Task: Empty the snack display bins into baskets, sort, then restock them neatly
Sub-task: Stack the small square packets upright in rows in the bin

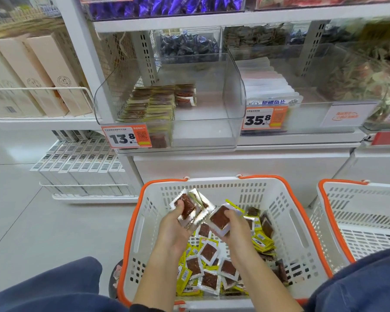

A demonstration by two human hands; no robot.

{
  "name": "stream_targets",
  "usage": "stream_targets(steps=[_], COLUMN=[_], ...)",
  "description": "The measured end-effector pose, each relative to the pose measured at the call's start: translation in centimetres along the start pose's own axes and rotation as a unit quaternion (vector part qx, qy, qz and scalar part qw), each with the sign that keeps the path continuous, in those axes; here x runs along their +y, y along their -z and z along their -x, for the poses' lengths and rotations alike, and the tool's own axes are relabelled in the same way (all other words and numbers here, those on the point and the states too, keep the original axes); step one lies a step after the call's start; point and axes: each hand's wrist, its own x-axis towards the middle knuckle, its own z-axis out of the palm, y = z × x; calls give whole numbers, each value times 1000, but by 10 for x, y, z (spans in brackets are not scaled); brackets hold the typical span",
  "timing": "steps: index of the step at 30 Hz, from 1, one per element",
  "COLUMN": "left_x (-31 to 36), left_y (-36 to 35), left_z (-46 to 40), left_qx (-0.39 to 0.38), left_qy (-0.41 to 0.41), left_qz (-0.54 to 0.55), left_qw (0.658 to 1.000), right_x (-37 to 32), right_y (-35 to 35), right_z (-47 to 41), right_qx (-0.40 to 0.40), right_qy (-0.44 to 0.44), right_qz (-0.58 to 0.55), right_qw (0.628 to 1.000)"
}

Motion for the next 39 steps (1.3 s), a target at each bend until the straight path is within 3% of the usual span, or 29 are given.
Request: stream_targets(steps=[5,9,14,20,25,31,34,37,39], left_x=[4,-5,-15,-23,-24,-29,-30,-29,-28], left_y=[7,7,-3,-7,0,-12,-20,-18,-16], left_z=[2,-3,-4,7,1,3,10,10,10], left_qx=[-5,36,17,-54,-13,17,21,36,16], left_qy=[0,-28,-46,-51,-87,-152,-142,-124,-98], left_qz=[5,-149,-255,-265,-255,-318,-309,-260,-223], left_qw=[1000,988,966,961,963,936,940,957,970], right_x=[-17,-24,-20,-10,-15,-6,7,6,4], right_y=[9,6,7,8,10,-5,-4,-1,0], right_z=[5,10,3,-3,-7,14,8,4,1], right_qx=[-29,-80,-80,-33,9,-91,-73,-73,-90], right_qy=[57,111,178,207,102,183,201,217,179], right_qz=[43,116,204,263,190,310,386,341,307], right_qw=[997,984,959,942,976,928,897,912,930])
